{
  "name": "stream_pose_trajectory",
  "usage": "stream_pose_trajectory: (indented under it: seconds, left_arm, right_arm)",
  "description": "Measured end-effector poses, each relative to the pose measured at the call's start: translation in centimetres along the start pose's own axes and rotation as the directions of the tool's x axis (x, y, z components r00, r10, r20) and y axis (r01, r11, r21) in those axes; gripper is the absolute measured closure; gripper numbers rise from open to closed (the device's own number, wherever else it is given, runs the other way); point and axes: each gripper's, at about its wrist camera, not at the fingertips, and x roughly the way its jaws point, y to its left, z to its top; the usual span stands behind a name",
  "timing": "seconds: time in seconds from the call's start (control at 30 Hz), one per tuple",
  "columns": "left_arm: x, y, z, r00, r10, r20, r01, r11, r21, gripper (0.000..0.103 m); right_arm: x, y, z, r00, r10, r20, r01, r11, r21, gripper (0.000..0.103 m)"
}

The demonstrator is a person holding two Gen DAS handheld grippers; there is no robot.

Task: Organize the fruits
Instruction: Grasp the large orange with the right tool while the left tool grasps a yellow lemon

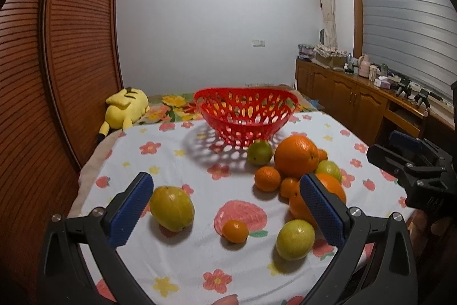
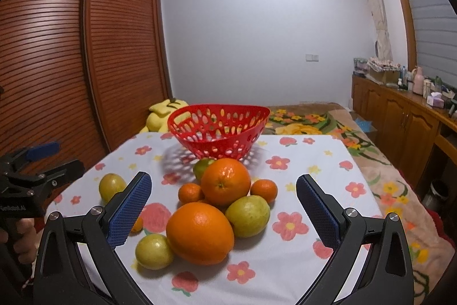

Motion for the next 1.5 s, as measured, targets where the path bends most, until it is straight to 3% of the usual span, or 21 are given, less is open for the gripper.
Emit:
stream_pose_trajectory:
  seconds: [0.4, 0.83, 1.5]
  left_arm:
    - [3.5, 0.6, -2.3, 0.991, -0.061, -0.118, 0.061, 0.998, -0.012, 0.000]
    - [5.0, 1.6, -3.5, 0.979, -0.094, -0.179, 0.091, 0.996, -0.027, 0.001]
    - [5.3, 0.9, -4.1, 0.970, -0.134, -0.202, 0.132, 0.991, -0.026, 0.002]
  right_arm:
    - [3.1, -0.3, -1.9, 0.990, 0.058, -0.131, -0.060, 0.998, -0.012, 0.001]
    - [6.3, 0.9, -3.5, 0.954, 0.141, -0.264, -0.158, 0.986, -0.045, 0.017]
    - [8.4, 1.7, -4.4, 0.930, 0.171, -0.324, -0.199, 0.978, -0.055, 0.016]
